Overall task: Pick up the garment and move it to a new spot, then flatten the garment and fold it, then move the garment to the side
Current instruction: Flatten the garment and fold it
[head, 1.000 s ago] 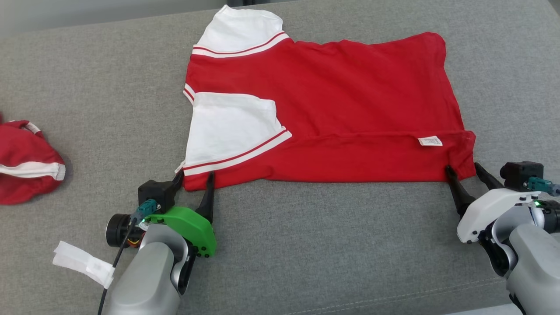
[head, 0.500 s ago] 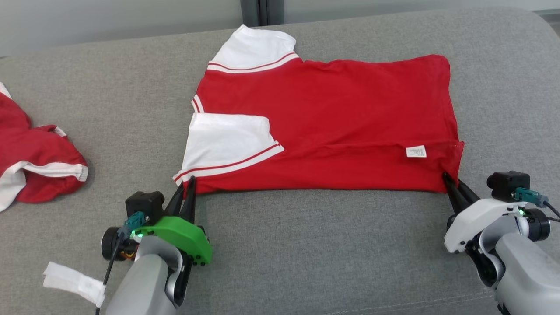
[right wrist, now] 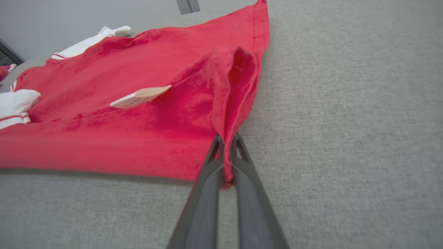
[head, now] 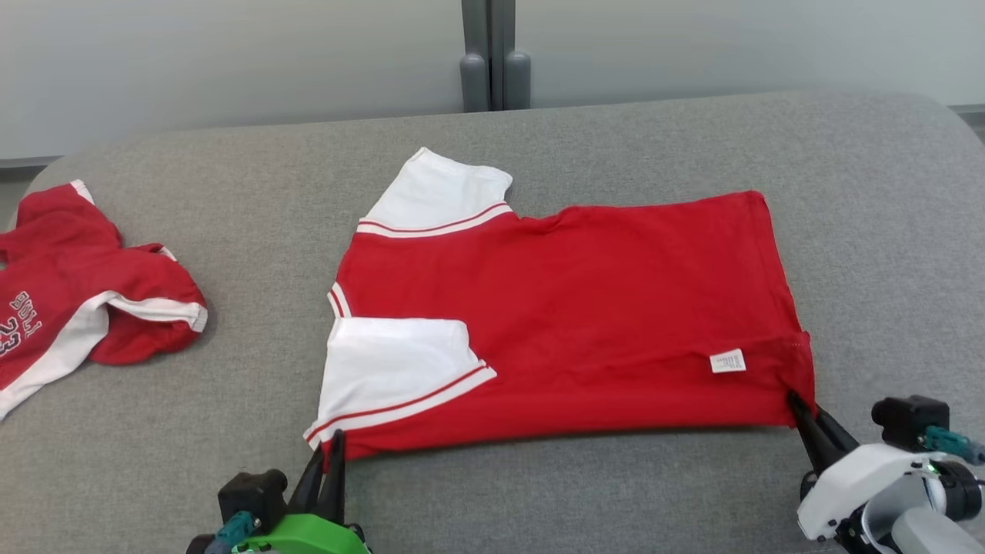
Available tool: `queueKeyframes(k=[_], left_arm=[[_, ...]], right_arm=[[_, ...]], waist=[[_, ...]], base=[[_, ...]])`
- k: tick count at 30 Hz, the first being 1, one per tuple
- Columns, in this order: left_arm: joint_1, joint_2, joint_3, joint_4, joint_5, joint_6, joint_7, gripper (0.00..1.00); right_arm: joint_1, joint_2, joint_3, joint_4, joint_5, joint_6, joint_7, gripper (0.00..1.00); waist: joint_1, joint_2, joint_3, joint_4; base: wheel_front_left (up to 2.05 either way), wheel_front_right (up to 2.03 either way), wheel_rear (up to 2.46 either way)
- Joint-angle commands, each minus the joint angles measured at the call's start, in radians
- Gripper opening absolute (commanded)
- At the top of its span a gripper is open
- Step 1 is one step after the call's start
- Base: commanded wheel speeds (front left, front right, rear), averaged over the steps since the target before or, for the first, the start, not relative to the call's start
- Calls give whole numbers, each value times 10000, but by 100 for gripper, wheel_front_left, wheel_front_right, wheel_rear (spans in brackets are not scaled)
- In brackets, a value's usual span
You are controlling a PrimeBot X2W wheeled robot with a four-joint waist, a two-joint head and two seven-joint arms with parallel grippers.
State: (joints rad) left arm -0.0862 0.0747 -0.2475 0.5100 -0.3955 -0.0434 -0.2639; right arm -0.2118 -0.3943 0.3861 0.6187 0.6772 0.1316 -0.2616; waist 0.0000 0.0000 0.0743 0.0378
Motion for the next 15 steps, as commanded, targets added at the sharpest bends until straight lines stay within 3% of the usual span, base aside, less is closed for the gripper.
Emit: queueKeyframes(k=[1, 11, 12, 13, 14, 15], left_arm=[[252, 26, 6, -157, 67, 72, -4, 0], [1191, 18, -350, -640, 44, 231, 285, 0], [1187, 38, -383, -613, 97, 240, 275, 28], [1190, 31, -383, -597, 60, 237, 247, 80], [1189, 18, -382, -577, 23, 241, 221, 100], [1152, 13, -389, -580, 65, 266, 197, 100]], right_arm=[[358, -90, -179, -178, 1, -18, -37, 0], [1975, 200, -1337, -1386, -412, -18, 566, 0], [2047, 269, -1427, -1477, -496, -18, 638, 47], [2104, 338, -1499, -1533, -542, -18, 671, 100], [2142, 414, -1611, -1624, -635, -18, 690, 100], [2156, 472, -1710, -1713, -726, -18, 693, 100]], waist=[[0, 0, -146, 110], [0, 0, -292, 50], [0, 0, -317, 37], [0, 0, -337, 28], [0, 0, -365, 17], [0, 0, -396, 5]], base=[[0, 0, 0], [0, 0, 0], [0, 0, 0], [0, 0, 0], [0, 0, 0], [0, 0, 0]])
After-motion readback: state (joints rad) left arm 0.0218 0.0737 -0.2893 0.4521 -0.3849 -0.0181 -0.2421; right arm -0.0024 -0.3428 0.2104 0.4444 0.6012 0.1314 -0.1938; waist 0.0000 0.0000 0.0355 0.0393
